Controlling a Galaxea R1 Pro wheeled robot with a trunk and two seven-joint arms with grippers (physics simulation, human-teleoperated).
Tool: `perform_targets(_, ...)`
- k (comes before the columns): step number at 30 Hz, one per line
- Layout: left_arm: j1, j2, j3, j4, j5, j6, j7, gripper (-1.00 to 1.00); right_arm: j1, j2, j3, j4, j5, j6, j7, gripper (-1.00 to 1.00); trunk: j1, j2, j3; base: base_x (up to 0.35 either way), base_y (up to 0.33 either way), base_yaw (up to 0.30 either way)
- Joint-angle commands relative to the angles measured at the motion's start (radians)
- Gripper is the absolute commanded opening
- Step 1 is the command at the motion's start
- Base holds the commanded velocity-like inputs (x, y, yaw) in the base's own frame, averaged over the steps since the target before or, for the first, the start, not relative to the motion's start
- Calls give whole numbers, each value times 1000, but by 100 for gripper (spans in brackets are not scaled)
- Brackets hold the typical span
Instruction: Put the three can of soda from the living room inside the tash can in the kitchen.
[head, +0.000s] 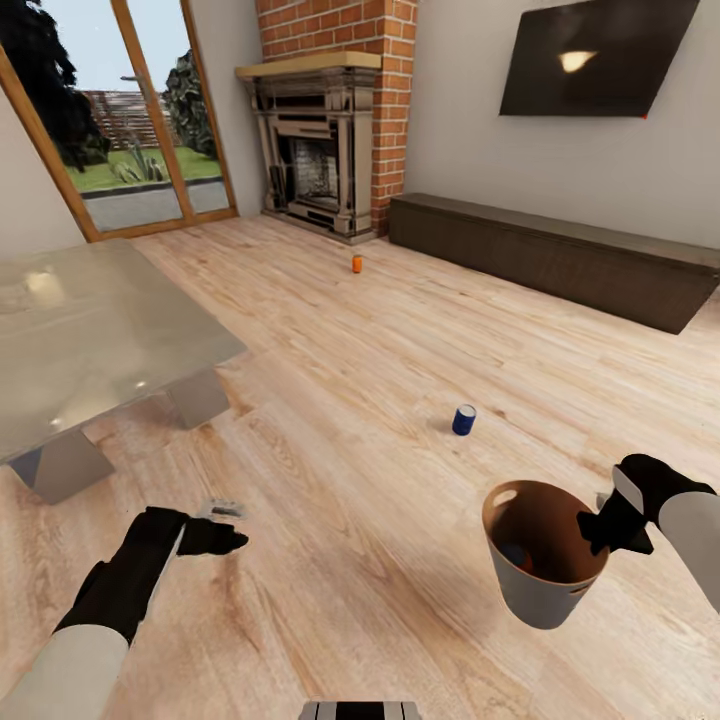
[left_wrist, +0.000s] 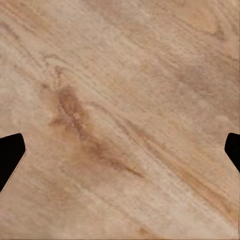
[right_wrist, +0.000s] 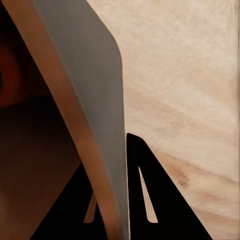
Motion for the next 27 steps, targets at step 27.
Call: perform_targets(27,-86,52,139,151,18,4,0,100,20,0,-10,-1,-16,1,8,-100,0,0,18,143,-223,-236)
